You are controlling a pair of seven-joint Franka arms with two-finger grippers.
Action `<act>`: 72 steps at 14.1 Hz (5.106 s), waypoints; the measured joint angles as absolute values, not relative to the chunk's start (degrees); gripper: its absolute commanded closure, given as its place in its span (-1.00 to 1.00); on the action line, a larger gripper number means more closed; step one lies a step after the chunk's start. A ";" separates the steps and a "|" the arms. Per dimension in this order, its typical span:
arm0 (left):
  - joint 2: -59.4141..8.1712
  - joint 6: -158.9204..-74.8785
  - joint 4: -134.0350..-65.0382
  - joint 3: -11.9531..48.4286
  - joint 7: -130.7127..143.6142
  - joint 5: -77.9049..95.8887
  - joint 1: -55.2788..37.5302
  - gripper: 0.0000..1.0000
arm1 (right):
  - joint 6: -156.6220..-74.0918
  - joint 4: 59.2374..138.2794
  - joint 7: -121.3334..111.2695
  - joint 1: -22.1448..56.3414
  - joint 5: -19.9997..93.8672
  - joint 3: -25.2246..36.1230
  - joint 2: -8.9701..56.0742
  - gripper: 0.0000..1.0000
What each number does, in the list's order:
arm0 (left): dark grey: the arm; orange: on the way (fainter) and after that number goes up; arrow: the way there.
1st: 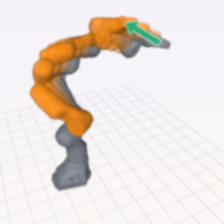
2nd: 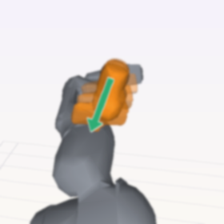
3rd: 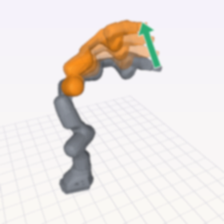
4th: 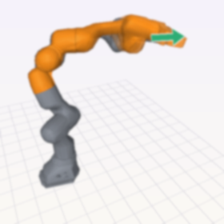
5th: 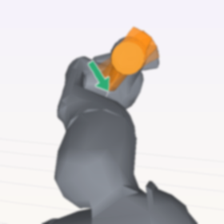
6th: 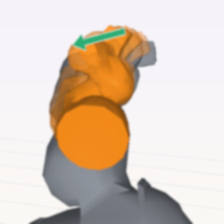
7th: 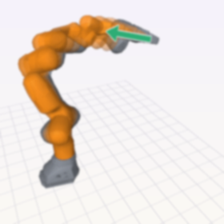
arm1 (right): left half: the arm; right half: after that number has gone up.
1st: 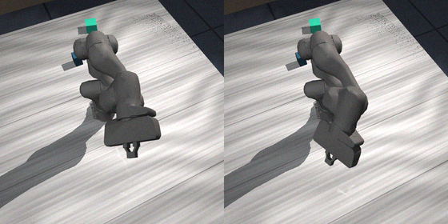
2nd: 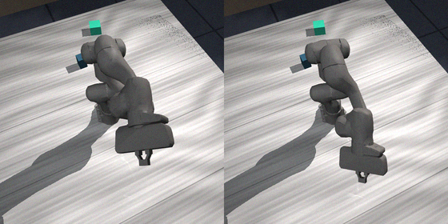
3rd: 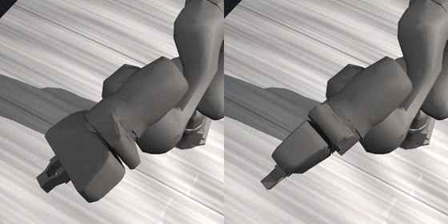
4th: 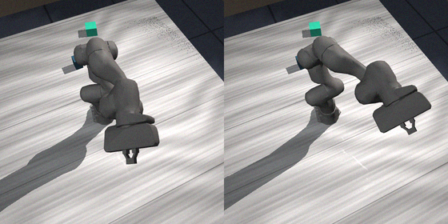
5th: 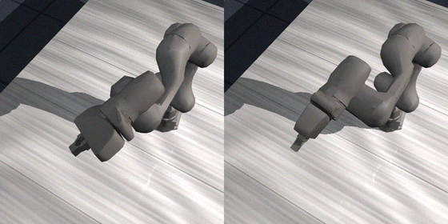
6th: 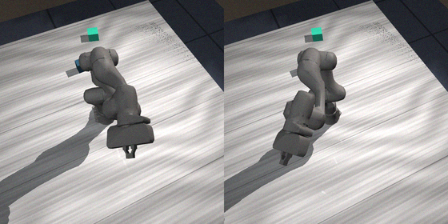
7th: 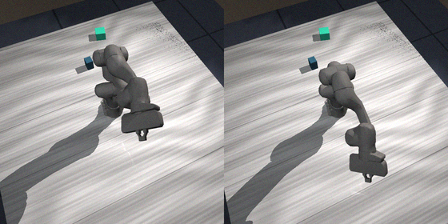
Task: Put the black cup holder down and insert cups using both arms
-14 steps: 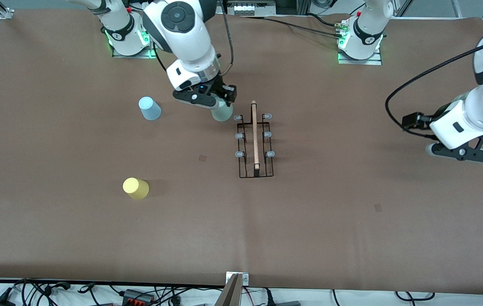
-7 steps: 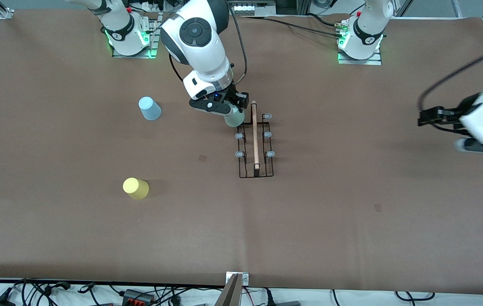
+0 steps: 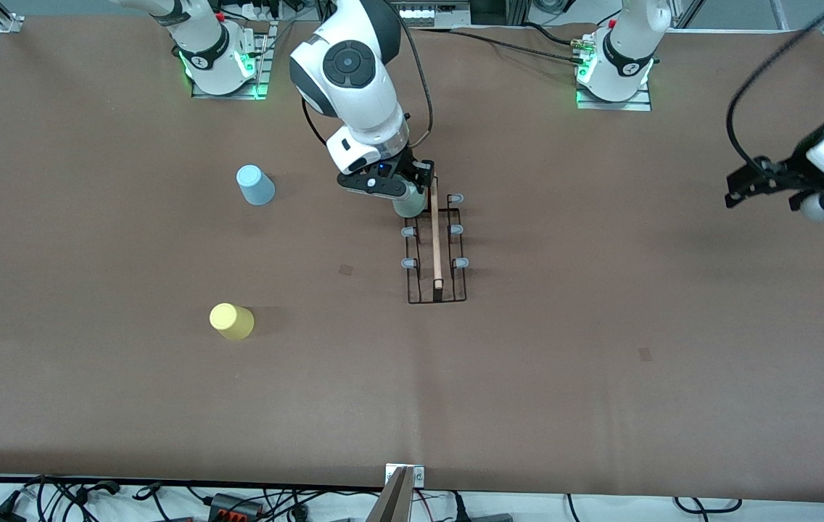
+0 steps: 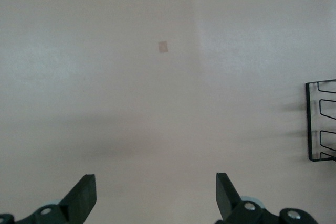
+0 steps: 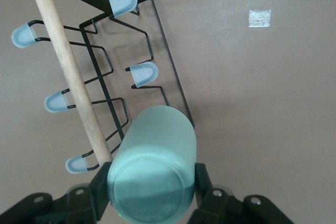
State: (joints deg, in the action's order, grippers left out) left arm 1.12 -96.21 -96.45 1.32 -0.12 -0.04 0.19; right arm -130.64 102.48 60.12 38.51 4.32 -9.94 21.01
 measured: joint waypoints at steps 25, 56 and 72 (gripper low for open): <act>1.04 -95.86 -96.08 -1.42 0.53 -0.08 -3.50 -1.00 | -124.54 102.00 15.61 12.66 0.65 -0.67 21.40 -1.00; 0.98 -94.61 -95.36 -1.36 0.53 -0.08 -3.61 -1.00 | -131.79 99.34 14.23 16.85 0.85 0.23 25.78 0.72; 0.96 -94.52 -95.33 -1.34 0.53 -0.08 -3.65 -1.00 | -127.18 85.01 53.46 40.11 1.04 -0.98 29.32 0.71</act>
State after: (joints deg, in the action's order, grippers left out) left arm 0.96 -94.52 -95.33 -1.34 0.53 -0.08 -3.65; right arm -127.18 85.01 53.46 40.11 1.04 -0.98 29.32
